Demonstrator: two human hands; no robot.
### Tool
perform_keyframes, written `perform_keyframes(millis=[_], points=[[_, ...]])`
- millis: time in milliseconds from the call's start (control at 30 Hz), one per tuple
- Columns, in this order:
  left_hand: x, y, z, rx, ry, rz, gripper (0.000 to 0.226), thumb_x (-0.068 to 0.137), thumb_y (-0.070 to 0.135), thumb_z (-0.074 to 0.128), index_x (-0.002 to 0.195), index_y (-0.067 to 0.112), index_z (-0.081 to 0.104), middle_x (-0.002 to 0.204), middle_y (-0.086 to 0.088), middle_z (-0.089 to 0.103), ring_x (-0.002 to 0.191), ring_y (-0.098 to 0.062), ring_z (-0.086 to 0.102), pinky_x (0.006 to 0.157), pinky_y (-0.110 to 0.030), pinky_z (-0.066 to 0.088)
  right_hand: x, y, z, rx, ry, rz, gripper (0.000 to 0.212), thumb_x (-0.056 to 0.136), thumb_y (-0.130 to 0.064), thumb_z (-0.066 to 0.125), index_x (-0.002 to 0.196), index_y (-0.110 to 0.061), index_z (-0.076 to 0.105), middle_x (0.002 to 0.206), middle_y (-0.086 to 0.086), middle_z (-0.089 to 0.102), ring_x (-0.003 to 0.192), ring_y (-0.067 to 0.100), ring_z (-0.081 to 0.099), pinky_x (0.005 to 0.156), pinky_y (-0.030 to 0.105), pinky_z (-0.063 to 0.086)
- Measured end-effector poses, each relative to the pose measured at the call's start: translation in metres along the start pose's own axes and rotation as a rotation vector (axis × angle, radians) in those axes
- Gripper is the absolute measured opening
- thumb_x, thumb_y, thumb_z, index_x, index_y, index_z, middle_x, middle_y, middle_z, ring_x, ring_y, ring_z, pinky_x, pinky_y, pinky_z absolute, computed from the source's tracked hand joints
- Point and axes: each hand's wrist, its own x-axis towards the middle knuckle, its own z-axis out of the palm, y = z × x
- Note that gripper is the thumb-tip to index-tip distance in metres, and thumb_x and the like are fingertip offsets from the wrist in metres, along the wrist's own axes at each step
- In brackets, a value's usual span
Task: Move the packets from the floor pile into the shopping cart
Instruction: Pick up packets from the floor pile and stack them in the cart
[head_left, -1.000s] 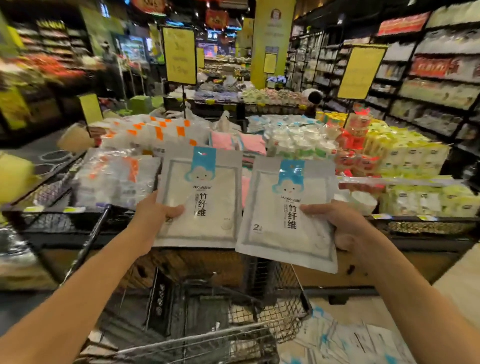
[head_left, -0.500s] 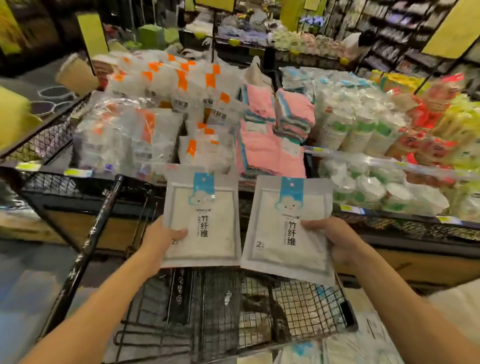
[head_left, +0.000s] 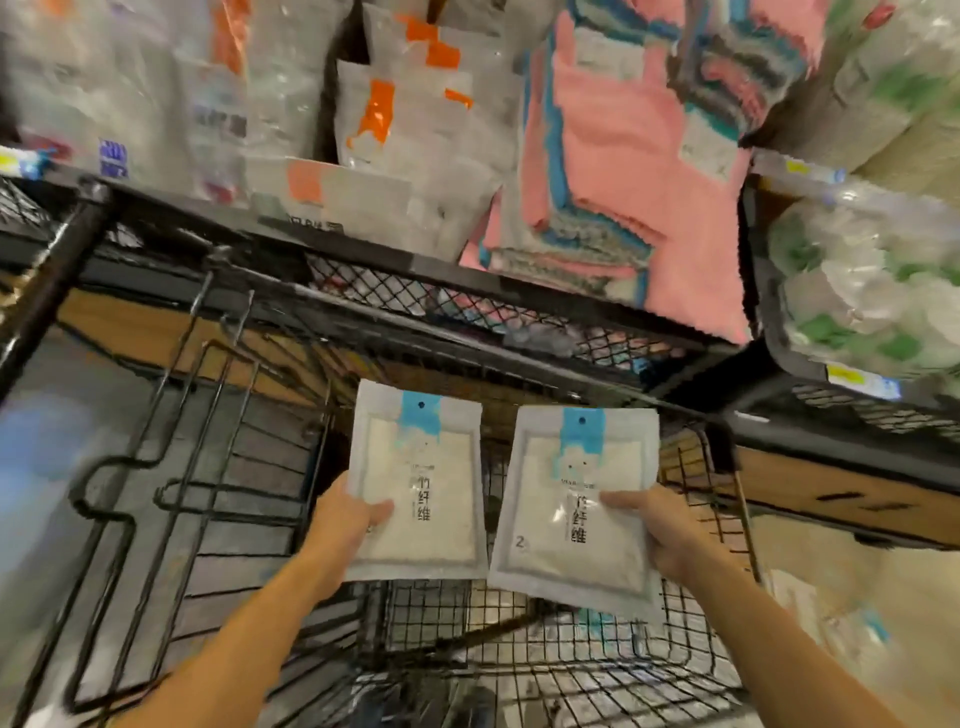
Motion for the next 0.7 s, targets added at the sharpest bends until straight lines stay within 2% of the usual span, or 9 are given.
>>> perform_keyframes(millis=[100,167,300,333,433,533,567,633,700], points=[[0.039,-0.025,0.026,0.058,0.0,-0.02,0.041,0.09,0.0,0.071,0.125,0.018,0.061,0.116,-0.007,0.07,0.108,-0.03,0.066,0.094,-0.05,0.056,0.054,0.019,0.0,-0.021,-0.016,0.03,0.037,0.083,0.004,0.073,0.119,0.001,0.064,0.106,0.02,0.077,0.097,0.041,0.074,0.076,0.052,0.062],[0.065,-0.04,0.044,0.109,0.014,-0.014,0.039,0.087,0.001,0.074,0.122,0.016,0.062,0.115,-0.009,0.07,0.108,-0.03,0.066,0.096,-0.05,0.055,0.092,0.036,-0.004,-0.032,-0.015,0.044,0.047,0.078,0.003,0.077,0.123,0.001,0.063,0.109,0.02,0.076,0.098,0.04,0.075,0.075,0.052,0.063],[0.111,-0.073,0.071,0.083,0.078,-0.066,0.041,0.085,-0.003,0.076,0.123,0.0,0.062,0.117,-0.019,0.069,0.108,-0.034,0.066,0.097,-0.048,0.054,0.162,0.074,-0.015,-0.018,-0.044,0.103,0.106,0.048,-0.01,0.101,0.14,-0.003,0.048,0.121,0.021,0.072,0.102,0.041,0.074,0.081,0.062,0.061],[0.119,-0.081,0.074,0.071,0.074,-0.075,0.042,0.084,-0.005,0.077,0.123,0.0,0.061,0.117,-0.018,0.067,0.107,-0.032,0.065,0.096,-0.046,0.053,0.175,0.082,-0.016,-0.003,-0.039,0.106,0.11,0.046,-0.011,0.102,0.141,-0.005,0.047,0.122,0.021,0.072,0.102,0.041,0.074,0.078,0.061,0.061],[0.147,-0.102,0.079,0.112,0.086,-0.093,0.065,0.076,0.005,0.086,0.133,0.0,0.054,0.131,-0.019,0.062,0.115,-0.032,0.062,0.1,-0.045,0.052,0.2,0.098,-0.012,-0.038,-0.02,0.075,0.096,0.053,-0.018,0.098,0.137,-0.007,0.055,0.116,0.017,0.075,0.101,0.036,0.075,0.077,0.056,0.063],[0.166,-0.112,0.082,0.234,0.149,-0.09,0.067,0.083,0.008,0.082,0.142,0.004,0.051,0.137,-0.016,0.058,0.123,-0.033,0.057,0.101,-0.04,0.05,0.222,0.113,-0.012,-0.045,-0.031,0.057,0.112,0.035,-0.028,0.103,0.134,-0.006,0.056,0.113,0.014,0.077,0.098,0.034,0.076,0.083,0.057,0.062],[0.168,-0.115,0.082,0.26,0.174,-0.092,0.062,0.085,0.008,0.08,0.141,0.006,0.053,0.132,-0.014,0.06,0.119,-0.031,0.058,0.093,-0.035,0.051,0.227,0.116,-0.009,-0.077,-0.032,0.059,0.103,0.04,-0.028,0.103,0.131,-0.006,0.059,0.112,0.013,0.077,0.098,0.033,0.076,0.083,0.054,0.062],[0.174,-0.123,0.083,0.274,0.179,-0.101,0.052,0.088,0.008,0.077,0.136,0.009,0.057,0.121,-0.007,0.064,0.107,-0.026,0.059,0.072,-0.023,0.05,0.228,0.117,-0.002,-0.151,-0.042,0.069,0.061,0.068,-0.015,0.093,0.122,-0.006,0.066,0.112,0.012,0.077,0.101,0.033,0.075,0.085,0.053,0.061],[0.179,-0.132,0.083,0.307,0.179,-0.083,0.051,0.088,0.01,0.077,0.135,0.011,0.057,0.121,-0.005,0.066,0.107,-0.024,0.061,0.071,-0.023,0.05,0.235,0.121,0.003,-0.19,-0.022,0.067,0.041,0.078,-0.007,0.085,0.117,-0.004,0.07,0.112,0.012,0.077,0.104,0.034,0.073,0.093,0.056,0.058]])
